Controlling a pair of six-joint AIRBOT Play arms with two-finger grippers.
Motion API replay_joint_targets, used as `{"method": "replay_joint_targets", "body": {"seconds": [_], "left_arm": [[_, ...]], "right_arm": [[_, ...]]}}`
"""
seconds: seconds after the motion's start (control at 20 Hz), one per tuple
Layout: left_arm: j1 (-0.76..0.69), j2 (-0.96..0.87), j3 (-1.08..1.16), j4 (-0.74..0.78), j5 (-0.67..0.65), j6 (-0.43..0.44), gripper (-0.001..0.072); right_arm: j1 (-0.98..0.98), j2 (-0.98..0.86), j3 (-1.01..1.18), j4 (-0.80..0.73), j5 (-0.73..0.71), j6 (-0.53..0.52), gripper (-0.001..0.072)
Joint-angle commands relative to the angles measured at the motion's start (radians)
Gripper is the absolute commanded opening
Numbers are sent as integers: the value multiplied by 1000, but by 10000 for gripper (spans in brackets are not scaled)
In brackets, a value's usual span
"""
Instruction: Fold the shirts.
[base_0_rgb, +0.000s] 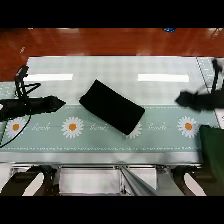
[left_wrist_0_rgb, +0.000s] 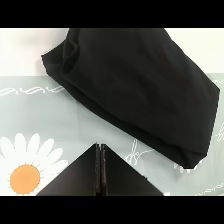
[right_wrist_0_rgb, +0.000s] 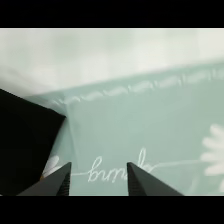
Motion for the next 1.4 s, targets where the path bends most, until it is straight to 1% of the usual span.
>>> {"method": "replay_joint_targets", "body": {"seconds": [0.0,0.05,0.1,0.15,0.25,0.35,0.45,0.55,0.65,0.8,0.9,0.95,1.0,1.05,1.1,1.15,1.25,1.35], "left_arm": [[-18,-1,0,-1,-4,0,22],[-21,-1,0,-1,-4,0,22],[-21,-1,0,-1,-5,0,22],[-21,-1,0,-1,-4,0,22],[-21,-1,0,-1,-4,0,22],[-21,-1,0,-1,-4,0,22],[-21,-1,0,-1,-5,0,22],[-21,-1,0,-1,-5,0,22],[-21,-1,0,-1,-4,0,22],[-21,-1,0,-1,-4,0,22],[-21,-5,0,-1,-4,0,22],[-21,-9,0,-1,-4,0,22],[-21,-15,0,-2,-4,0,22],[-21,-21,0,-2,-4,0,22],[-21,-27,0,-2,-4,0,22],[-21,-34,0,-2,-4,0,22],[-21,-47,0,-1,0,0,22],[-21,-61,0,-1,45,10,22]], "right_arm": [[-50,158,-430,391,-268,-6,411],[-35,140,-494,499,-315,-55,411],[-14,109,-528,544,-341,-77,411],[12,67,-531,550,-356,-88,411],[72,-34,-529,641,-410,-154,411],[122,-147,-526,797,-459,-261,411],[165,-258,-496,933,-468,-392,411],[199,-361,-436,1004,-468,-469,411],[233,-457,-360,1034,-456,-501,411],[303,-577,-232,1035,-437,-504,411],[349,-629,-146,1034,-437,-505,384],[364,-645,-102,1025,-432,-507,228],[376,-650,-54,1016,-421,-553,24],[382,-650,1,1005,-399,-586,22],[382,-650,63,959,-377,-574,21],[381,-650,142,877,-358,-524,21],[373,-650,332,665,-304,-388,21],[361,-650,546,472,-217,-274,21]]}}
